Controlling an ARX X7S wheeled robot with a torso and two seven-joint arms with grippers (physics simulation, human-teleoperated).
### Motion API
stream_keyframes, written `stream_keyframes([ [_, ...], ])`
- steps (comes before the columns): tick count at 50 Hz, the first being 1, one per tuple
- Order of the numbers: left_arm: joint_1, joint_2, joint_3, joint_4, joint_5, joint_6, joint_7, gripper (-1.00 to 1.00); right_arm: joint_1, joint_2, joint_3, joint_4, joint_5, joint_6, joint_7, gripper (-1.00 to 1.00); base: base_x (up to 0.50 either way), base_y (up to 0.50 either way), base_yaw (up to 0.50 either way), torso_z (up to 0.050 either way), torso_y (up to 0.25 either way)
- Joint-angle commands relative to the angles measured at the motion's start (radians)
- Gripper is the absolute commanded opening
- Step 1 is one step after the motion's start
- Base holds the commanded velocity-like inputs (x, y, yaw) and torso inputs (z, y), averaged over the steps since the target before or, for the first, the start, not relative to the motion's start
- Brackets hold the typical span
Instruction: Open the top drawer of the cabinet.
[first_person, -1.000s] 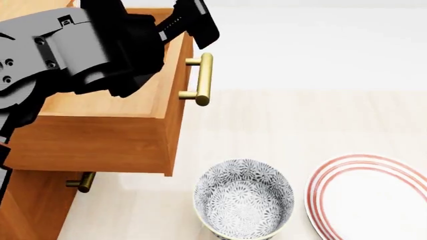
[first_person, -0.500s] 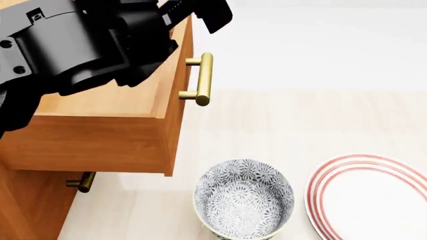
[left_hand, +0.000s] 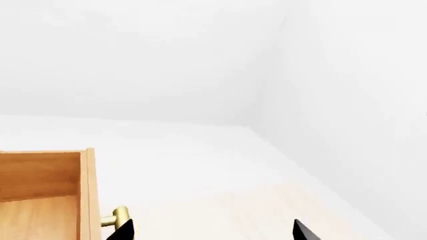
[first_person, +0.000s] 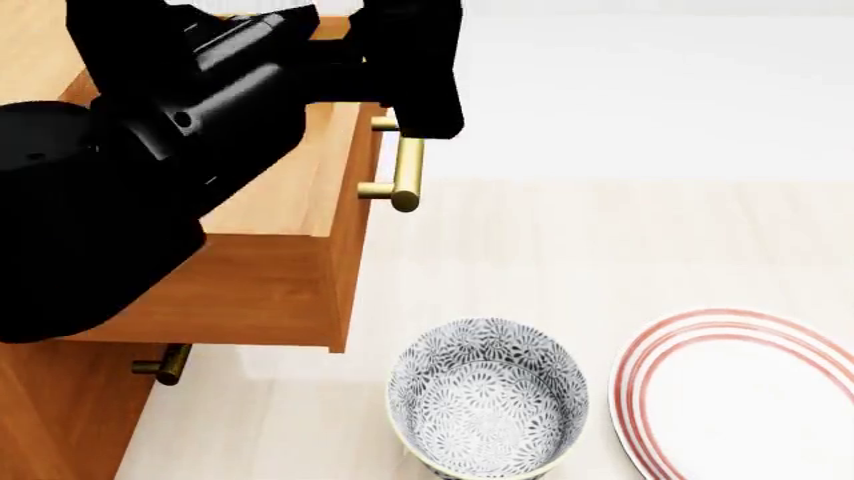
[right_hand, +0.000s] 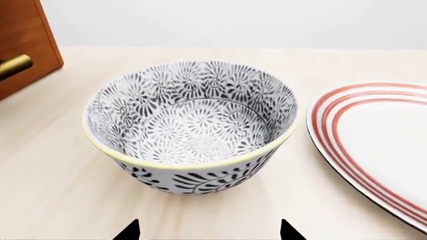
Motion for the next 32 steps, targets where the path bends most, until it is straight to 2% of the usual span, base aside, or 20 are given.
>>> stream_keyframes([
  [1, 0.008, -0.087, 0.079, 0.321, 0.201, -0.029, 0.015, 1.0, -0.001, 0.0, -0.003, 0.001, 0.004, 0.004, 0.002, 1.0, 0.0, 0.0, 0.0, 0.0, 0.0],
  [7, 0.017, -0.098, 0.106, 0.422, 0.277, -0.023, 0.035, 1.0, 0.002, -0.003, -0.004, 0.013, 0.003, -0.003, -0.001, 1.0, 0.0, 0.0, 0.0, 0.0, 0.0],
  [12, 0.022, -0.116, 0.18, 0.537, 0.442, -0.043, 0.028, 1.0, 0.003, -0.001, -0.005, 0.008, 0.004, 0.0, 0.001, 1.0, 0.0, 0.0, 0.0, 0.0, 0.0],
  [22, 0.052, -0.15, 0.285, 0.666, 0.633, -0.065, 0.011, 1.0, 0.001, 0.001, -0.008, 0.001, 0.007, 0.005, 0.005, 1.0, 0.0, 0.0, 0.0, 0.0, 0.0],
  [26, 0.104, -0.163, 0.327, 0.692, 0.698, -0.043, 0.016, 1.0, 0.0, 0.003, -0.008, 0.001, 0.007, 0.004, 0.005, 1.0, 0.0, 0.0, 0.0, 0.0, 0.0],
  [32, 0.167, -0.208, 0.441, 0.728, 0.918, -0.002, 0.023, 1.0, -0.001, 0.004, -0.009, -0.003, 0.008, 0.007, 0.008, 1.0, 0.0, 0.0, 0.0, 0.0, 0.0],
])
